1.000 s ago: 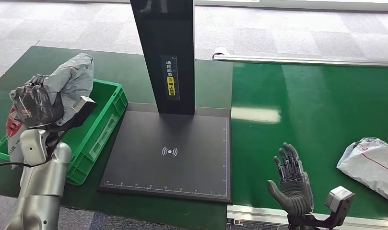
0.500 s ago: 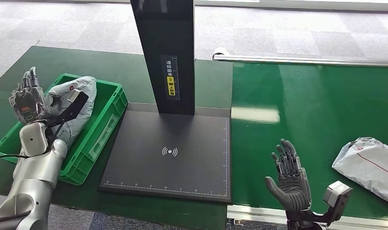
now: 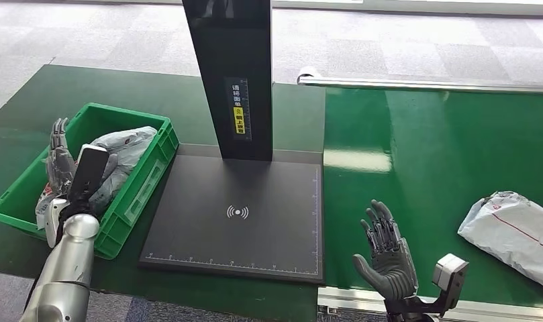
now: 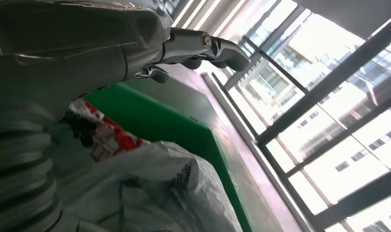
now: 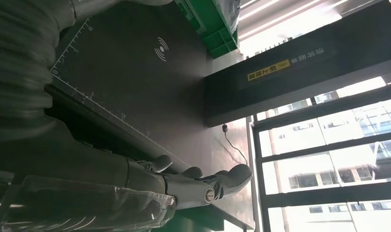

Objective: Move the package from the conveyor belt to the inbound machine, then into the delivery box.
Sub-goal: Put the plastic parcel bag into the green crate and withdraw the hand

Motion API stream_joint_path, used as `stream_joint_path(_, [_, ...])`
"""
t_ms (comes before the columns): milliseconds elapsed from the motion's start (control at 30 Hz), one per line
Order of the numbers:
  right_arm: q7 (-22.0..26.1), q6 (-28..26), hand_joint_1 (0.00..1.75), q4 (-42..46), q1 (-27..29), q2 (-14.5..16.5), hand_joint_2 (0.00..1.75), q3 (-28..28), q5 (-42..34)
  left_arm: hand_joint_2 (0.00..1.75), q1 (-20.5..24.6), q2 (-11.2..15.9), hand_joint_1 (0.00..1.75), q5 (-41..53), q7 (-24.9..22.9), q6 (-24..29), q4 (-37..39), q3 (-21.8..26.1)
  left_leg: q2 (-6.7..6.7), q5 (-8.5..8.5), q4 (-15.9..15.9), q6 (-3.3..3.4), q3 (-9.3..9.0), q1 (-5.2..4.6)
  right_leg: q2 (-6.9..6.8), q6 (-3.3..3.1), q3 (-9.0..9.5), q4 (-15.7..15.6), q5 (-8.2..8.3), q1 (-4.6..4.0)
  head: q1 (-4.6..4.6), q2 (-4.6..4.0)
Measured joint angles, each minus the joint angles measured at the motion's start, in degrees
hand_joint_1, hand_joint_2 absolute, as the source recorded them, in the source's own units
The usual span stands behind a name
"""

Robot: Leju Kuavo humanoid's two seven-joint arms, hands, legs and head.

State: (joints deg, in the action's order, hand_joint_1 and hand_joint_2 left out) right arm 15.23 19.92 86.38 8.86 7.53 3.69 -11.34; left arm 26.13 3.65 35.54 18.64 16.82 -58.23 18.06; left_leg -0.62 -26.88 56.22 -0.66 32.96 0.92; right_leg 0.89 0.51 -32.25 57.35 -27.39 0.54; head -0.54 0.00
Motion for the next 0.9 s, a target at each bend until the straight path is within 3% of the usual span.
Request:
stream_joint_path(167, [-0.4, -1.1, 0.00, -2.2, -0.9, 0.0, 1.75, -2.2, -0.1, 1.75, -10.3, -5.5, 0.00, -27.6, 8.7, -23.3, -11.1, -4.8, 0.00, -0.02, 0.0, 0.00, -0.02, -0.05, 0.01, 0.01, 0.02, 0.0, -0.01, 0.04, 0.01, 0.00])
stream_joint_path(267, [0.5, -2.6, 0.00, -4.3, -1.8, 0.0, 1.75, -4.1, -0.1, 1.75, -17.4, -9.1, 0.00, -35.9, 10.9, -29.5, -15.5, -10.8, -0.01, -0.08, 0.0, 0.04, 0.01, -0.12, -0.01, 0.07, 0.01, 0.0, -0.04, 0.12, 0.02, 0.00])
stream_joint_path(367, [1.0, -3.6, 0.00, -6.0, -2.5, 0.1, 1.75, -6.0, 0.3, 1.75, -22.1, -11.7, 0.00, -39.3, 11.7, -30.5, -17.5, -16.0, -0.03, -0.12, 0.0, 0.08, 0.01, -0.16, -0.01, 0.08, 0.01, 0.0, -0.05, 0.16, 0.01, 0.00])
stream_joint_path(533, [1.1, -4.3, 0.00, -8.4, -4.1, 0.1, 1.75, -8.4, 1.0, 1.75, -26.6, -13.8, 0.00, -42.7, 11.8, -31.0, -18.9, -21.2, -0.03, -0.11, 0.0, 0.08, -0.02, -0.14, -0.02, 0.07, 0.03, 0.0, -0.05, 0.14, 0.00, 0.00])
stream_joint_path(900, [2.2, -4.5, 0.00, -12.0, -6.0, 0.3, 1.75, -10.3, 2.3, 1.75, -29.6, -14.9, 0.00, -42.2, 12.1, -30.3, -19.2, -26.2, -0.03, -0.11, 0.0, 0.08, -0.03, -0.15, -0.03, 0.08, 0.04, 0.0, -0.05, 0.15, 0.01, 0.00])
